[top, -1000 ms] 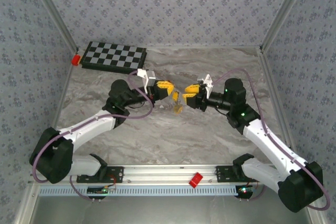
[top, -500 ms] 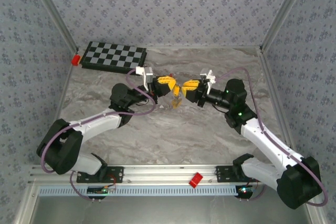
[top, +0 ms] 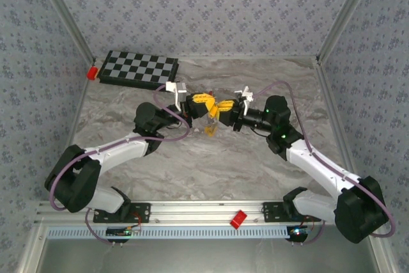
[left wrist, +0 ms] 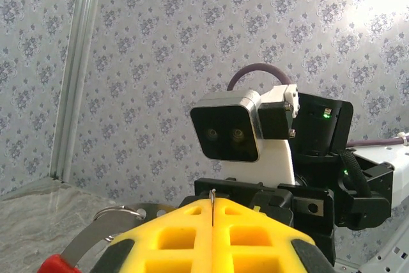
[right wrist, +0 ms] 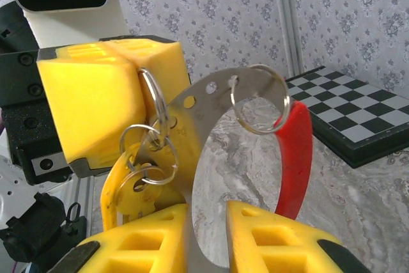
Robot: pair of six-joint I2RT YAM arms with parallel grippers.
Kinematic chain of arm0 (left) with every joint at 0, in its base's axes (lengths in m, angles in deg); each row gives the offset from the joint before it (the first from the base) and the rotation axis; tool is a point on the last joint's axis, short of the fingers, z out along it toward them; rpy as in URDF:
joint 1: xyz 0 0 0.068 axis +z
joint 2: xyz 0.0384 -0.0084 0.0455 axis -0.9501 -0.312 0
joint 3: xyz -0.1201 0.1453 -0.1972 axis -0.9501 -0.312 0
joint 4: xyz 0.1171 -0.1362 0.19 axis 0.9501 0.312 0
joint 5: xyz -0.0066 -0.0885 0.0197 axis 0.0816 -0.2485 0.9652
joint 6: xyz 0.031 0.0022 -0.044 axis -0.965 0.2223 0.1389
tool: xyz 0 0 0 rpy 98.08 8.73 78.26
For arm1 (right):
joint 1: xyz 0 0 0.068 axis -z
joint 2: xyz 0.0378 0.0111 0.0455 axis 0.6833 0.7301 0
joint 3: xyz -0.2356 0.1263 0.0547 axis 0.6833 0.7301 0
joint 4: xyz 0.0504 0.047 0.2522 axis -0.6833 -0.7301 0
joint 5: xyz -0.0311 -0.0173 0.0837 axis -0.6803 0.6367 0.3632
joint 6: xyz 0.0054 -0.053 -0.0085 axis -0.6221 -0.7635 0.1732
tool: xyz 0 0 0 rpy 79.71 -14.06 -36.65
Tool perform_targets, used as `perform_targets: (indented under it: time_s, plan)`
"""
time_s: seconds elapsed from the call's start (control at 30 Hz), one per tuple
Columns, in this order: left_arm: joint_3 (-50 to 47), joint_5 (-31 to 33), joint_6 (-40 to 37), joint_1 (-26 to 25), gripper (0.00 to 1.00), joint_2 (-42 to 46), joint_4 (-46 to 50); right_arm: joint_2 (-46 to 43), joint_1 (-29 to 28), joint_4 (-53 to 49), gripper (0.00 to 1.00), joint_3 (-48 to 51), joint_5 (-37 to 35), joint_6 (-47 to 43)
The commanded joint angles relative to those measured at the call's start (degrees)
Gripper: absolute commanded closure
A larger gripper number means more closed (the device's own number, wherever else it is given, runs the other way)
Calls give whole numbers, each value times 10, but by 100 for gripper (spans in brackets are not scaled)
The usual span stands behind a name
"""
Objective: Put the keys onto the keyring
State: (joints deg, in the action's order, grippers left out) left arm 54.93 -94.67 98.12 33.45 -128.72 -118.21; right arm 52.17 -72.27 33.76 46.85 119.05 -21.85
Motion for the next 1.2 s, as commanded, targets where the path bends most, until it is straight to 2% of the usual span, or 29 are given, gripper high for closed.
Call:
perform_targets:
  time_s: [0.0,0.27,0.47,0.57,0.67,0.8,0.97,1.17]
  plan:
    - [15,7,-19,-3,100,10,-16,-12,0,-1,78,-3,-22,-6]
    - [7,18,-58,-3,100,34,33,-82,15,-4,72,34,-68,-3]
    - [8,21,-59,-3,100,31,35,-85,14,53,68,44,-8,38]
    - [8,18,-57,-4,100,30,34,-75,7,57,60,34,1,44]
    - [8,17,-57,-3,100,31,34,-61,1,54,59,23,4,40]
    - [7,15,-57,-4,100,33,35,-38,-4,59,66,8,12,43]
    - [3,17,-62,-4,100,39,39,-24,-5,57,85,0,13,42]
    - [1,17,-66,-4,100,44,43,-21,0,54,87,10,11,42]
